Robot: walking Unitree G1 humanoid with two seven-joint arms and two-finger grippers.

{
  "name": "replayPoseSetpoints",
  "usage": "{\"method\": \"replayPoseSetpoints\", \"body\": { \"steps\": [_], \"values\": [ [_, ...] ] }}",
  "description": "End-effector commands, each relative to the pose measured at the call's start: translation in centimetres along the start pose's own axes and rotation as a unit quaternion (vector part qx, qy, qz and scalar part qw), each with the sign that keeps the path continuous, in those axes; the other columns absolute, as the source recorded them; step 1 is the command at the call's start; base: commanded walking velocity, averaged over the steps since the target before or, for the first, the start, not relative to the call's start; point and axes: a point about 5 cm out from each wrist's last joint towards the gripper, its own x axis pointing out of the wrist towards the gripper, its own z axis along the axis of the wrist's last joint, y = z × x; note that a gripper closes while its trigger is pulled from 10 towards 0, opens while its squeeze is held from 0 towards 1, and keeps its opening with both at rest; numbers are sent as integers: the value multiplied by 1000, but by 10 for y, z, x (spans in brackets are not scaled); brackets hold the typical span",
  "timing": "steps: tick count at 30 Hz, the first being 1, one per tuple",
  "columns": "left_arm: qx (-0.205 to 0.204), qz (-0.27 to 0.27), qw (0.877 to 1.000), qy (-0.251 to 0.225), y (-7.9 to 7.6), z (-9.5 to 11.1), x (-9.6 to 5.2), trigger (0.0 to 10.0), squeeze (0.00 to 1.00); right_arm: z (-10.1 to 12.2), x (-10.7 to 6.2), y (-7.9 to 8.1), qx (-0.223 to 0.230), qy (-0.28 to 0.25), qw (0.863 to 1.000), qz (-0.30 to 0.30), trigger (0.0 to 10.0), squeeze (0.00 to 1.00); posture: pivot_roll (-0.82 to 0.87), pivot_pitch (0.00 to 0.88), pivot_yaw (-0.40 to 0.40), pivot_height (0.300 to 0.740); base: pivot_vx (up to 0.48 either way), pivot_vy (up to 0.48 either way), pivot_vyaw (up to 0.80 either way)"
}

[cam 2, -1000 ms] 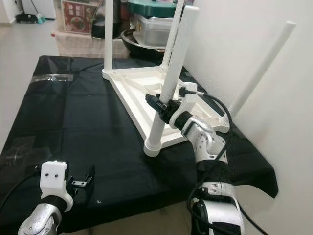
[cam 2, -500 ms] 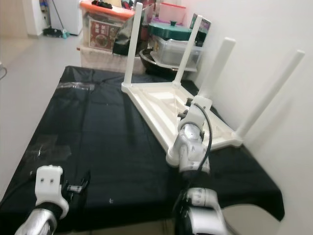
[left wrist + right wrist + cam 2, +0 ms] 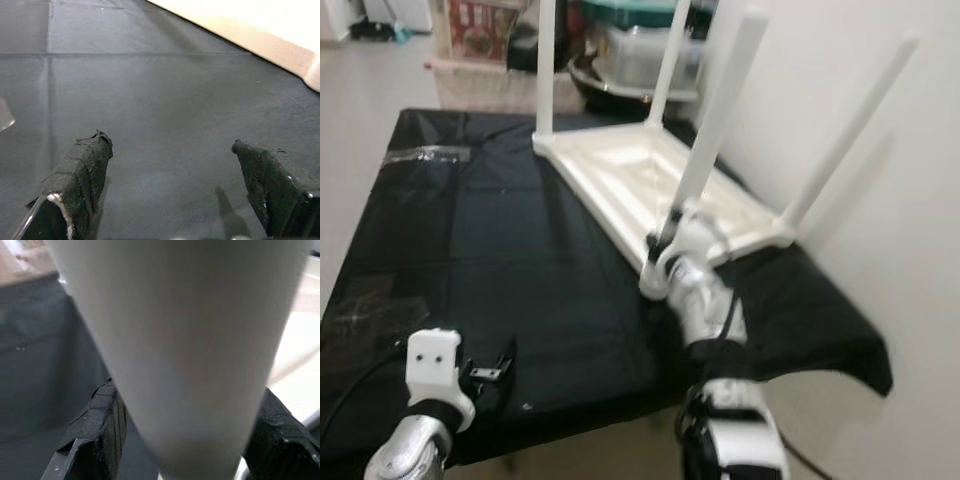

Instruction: Building children table

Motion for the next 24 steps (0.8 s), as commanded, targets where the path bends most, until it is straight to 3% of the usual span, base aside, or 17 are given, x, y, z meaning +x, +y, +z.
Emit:
{"method": "replayPoseSetpoints", "body": {
  "steps": [1, 3, 4, 5, 7, 9, 10, 11, 12, 13, 14, 16, 18, 21, 22, 23, 24],
  "values": [
    [-5, -5, 1000, 5, -4, -3, 0, 10000, 0, -2, 0, 1, -2, -4, 997, 71, 10000, 0, 169, 0, -170, 740, 0, 0, 0],
    [-4, -6, 1000, 5, -5, -3, 0, 10000, 0, -1, -2, -1, -8, -8, 995, 104, 10000, 0, 173, 0, -170, 740, 0, 0, 0],
    [-5, -5, 1000, 6, -5, -3, 0, 10000, 0, 0, -4, 0, -13, -12, 992, 124, 3765, 0, 173, 0, -170, 740, 0, 0, 0],
    [-6, -5, 1000, 6, -5, -3, 0, 10000, 0, 1, -3, -1, -10, -12, 992, 126, 196, 0, 168, 0, -172, 740, 0, 0, 0],
    [-7, -5, 1000, 6, -5, -3, 0, 10000, 0, 3, -2, -1, 0, -13, 992, 125, 0, 0, 167, 0, -172, 740, 0, 0, 0],
    [-7, -6, 1000, 6, -5, -3, -1, 10000, 0, 3, 1, -3, 2, -9, 995, 95, 0, 0, 166, 0, -170, 740, 0, 0, 0],
    [-6, -7, 1000, 8, -4, -3, -1, 10000, 0, -7, 5, -34, 5, 25, 990, -137, 0, 0, 164, 0, -167, 740, 0, 0, 0],
    [-5, -6, 1000, 8, -4, -3, -2, 10000, 0, -14, 0, -50, 10, 45, 967, -250, 0, 0, 164, 0, -168, 740, 0, 0, 0],
    [-5, -6, 1000, 8, -4, -3, -2, 10000, 0, -14, 0, -50, 10, 45, 967, -250, 0, 0, 164, 0, -168, 740, 0, 0, 0],
    [-5, -6, 1000, 8, -4, -3, -2, 10000, 0, -23, -8, -61, 7, 60, 941, -334, 0, 0, 166, 0, -168, 740, 0, 0, 0],
    [-4, -6, 1000, 9, -4, -3, -2, 10000, 0, -28, -14, -67, 5, 66, 926, -373, 0, 0, 170, 0, -168, 740, 0, 0, 0],
    [-3, -5, 1000, 9, -3, -3, -2, 10000, 0, -39, -24, -58, -4, 59, 919, -390, 0, 0, 171, 0, -165, 740, 0, 0, 0],
    [-3, -4, 1000, 9, -3, -3, -2, 10000, 0, -43, -31, -46, -15, 48, 924, -379, 0, 0, 172, 0, -154, 740, 0, 0, 0],
    [-2, -4, 1000, 9, -3, -2, -2, 10000, 0, -44, -32, -40, -22, 44, 927, -371, 0, 0, 170, 0, -151, 740, 0, 0, 0],
    [-1, -5, 1000, 11, -3, -3, -2, 10000, 0, -45, -34, -30, -43, 43, 935, -350, 2588, 0, 165, 0, -148, 740, 0, 0, 0],
    [-1, -5, 1000, 11, -3, -3, -2, 10000, 0, -45, -34, -30, -43, 43, 935, -350, 2588, 0, 165, 0, -148, 740, 0, 0, 0],
    [-2, -6, 1000, 12, -3, -4, -2, 10000, 0, -46, -30, -15, -68, 49, 951, -298, 10000, 0, 151, 0, -143, 740, 0, 0, 0]
  ]
}}
